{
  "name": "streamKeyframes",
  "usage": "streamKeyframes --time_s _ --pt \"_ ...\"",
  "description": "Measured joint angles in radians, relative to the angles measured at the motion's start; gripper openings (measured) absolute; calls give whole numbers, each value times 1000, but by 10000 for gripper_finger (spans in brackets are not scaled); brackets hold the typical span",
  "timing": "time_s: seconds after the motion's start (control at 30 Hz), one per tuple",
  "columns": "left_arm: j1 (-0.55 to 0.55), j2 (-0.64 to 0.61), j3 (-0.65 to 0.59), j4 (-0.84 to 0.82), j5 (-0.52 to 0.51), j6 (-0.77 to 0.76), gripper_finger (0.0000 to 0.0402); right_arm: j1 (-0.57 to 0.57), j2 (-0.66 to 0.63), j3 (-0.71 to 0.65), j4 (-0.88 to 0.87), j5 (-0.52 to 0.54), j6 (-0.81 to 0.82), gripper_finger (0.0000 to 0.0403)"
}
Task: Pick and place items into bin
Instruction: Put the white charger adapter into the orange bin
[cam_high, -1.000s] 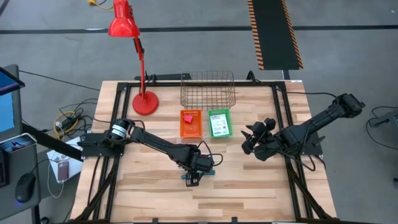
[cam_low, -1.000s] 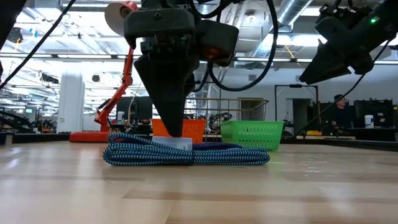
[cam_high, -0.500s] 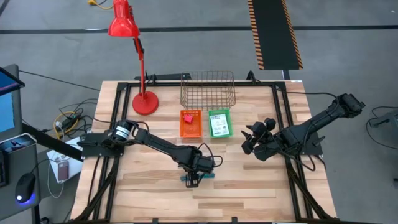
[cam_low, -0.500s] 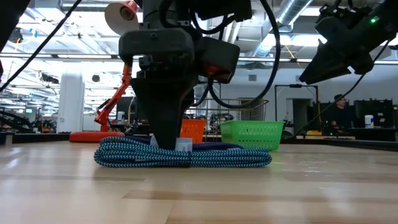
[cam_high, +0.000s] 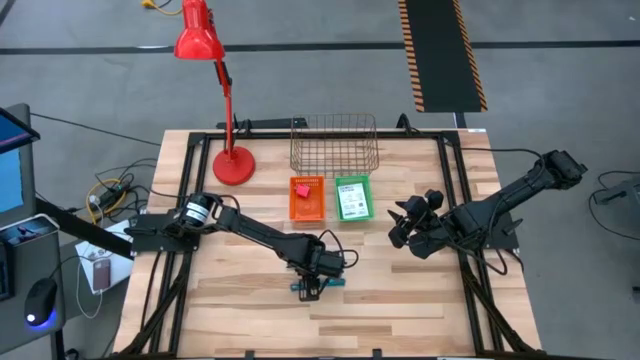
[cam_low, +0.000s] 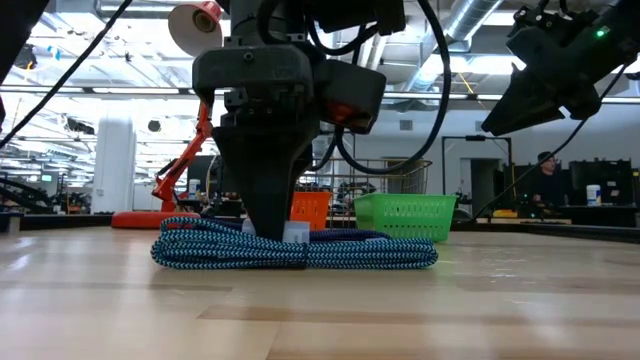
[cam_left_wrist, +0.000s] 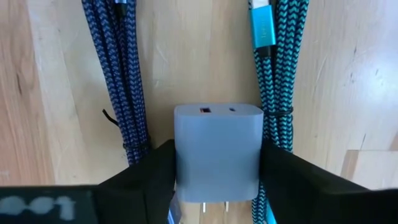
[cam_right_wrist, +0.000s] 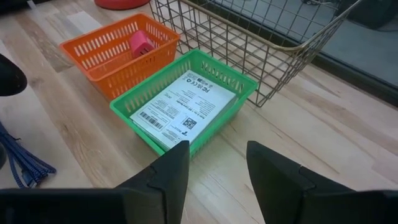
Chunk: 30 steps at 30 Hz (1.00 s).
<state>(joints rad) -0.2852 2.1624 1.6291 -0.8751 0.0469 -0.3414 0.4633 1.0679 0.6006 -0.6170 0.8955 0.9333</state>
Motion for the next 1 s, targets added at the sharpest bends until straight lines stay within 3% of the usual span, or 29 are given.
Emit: streamKeyframes --time_s 0.07,0.4,0.67,1.0 --pt "0 -1 0 0 4 0 179 0 0 0 0 0 0 155" --pt "-3 -1 47 -38 -1 0 178 0 0 0 0 0 -1 155" --pt "-13 -2 196 -233 -181 47 178 0 0 0 0 0 -1 156" --pt "37 -3 310 -540 -510 75 178 0 0 0 -1 0 -1 155"
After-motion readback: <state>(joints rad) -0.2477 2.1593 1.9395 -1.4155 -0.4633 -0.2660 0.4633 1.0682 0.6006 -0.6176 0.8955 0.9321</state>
